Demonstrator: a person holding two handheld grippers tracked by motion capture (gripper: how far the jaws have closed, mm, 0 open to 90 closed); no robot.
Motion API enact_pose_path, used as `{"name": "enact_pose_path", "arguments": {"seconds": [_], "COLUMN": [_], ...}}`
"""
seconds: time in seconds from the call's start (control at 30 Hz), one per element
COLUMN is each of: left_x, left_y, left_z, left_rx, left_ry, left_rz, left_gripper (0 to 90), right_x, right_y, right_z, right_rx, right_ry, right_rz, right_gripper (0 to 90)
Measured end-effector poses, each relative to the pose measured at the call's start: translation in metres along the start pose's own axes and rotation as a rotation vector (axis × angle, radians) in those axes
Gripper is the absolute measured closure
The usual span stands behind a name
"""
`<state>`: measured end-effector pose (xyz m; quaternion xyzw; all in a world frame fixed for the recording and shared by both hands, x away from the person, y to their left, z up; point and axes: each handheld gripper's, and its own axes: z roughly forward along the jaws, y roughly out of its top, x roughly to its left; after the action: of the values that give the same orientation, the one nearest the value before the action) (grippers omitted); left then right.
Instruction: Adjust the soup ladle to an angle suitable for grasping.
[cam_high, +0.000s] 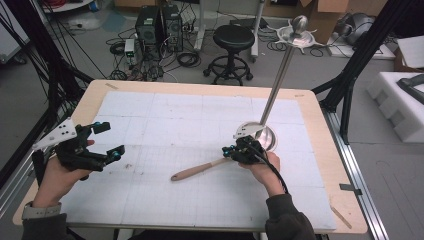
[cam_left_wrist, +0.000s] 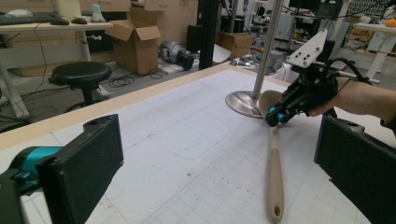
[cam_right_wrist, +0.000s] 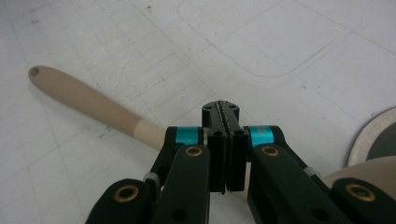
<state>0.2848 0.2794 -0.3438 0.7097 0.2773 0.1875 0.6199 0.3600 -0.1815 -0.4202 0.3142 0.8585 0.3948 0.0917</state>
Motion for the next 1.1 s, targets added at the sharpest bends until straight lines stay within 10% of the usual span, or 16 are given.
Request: {"name": "enact_pose_path", "arguments": {"seconds": [0.63, 1.1], "left_x": [0.001, 0.002], "left_y": [-0.003, -0.004], "left_z": [0.002, 0.002], "left_rx": [0.014, 0.018], "left_ry": [0.001, 0.0], "left_rz": [-0.005, -0.012], "left_gripper": [1.8, 1.8], "right_x": [-0.003, -0.004], "right_y": [-0.001, -0.005], "right_z": [0.014, 0.007], "right_rx": [0.086, 0.088], "right_ry": [-0.054, -0.05], "right_rz": [-0.008, 0.082], "right_gripper": [90.0, 90.0]}}
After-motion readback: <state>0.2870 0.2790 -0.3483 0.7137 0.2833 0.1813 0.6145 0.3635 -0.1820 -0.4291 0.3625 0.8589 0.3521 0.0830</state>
